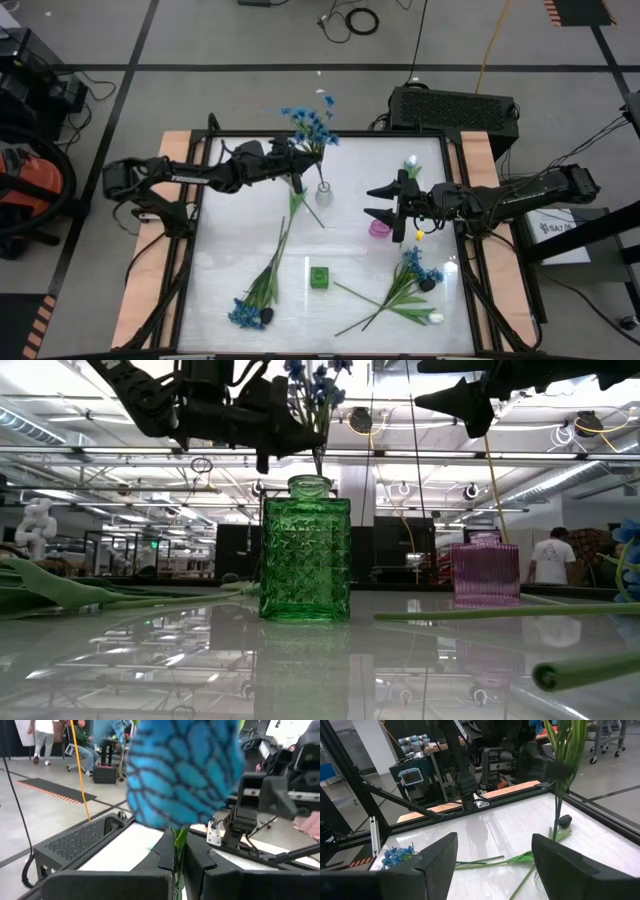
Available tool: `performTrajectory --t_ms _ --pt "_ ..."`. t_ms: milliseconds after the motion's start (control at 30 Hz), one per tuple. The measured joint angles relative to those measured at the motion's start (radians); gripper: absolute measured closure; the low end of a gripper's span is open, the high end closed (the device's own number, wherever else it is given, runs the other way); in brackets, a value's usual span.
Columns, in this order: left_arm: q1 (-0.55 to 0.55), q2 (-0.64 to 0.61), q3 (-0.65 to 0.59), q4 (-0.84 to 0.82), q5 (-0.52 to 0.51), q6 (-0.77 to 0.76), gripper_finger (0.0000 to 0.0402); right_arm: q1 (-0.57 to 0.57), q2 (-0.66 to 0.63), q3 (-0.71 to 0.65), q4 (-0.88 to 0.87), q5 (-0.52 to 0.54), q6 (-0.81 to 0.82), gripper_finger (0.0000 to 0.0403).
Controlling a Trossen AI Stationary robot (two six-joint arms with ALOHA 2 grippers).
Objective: Sort flowers into vase by color
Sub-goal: Put the top blue flowers into the transparent vase
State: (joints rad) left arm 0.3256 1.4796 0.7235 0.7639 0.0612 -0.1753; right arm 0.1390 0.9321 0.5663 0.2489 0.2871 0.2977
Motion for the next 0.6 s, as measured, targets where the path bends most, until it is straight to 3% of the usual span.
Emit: performTrajectory --t_ms 600 --pt "-0.005 0.05 0.0 0.008 0.001 0.0 0.0375 0.0 0.0 0.0 -0.019 0.0 0.003 0.0156"
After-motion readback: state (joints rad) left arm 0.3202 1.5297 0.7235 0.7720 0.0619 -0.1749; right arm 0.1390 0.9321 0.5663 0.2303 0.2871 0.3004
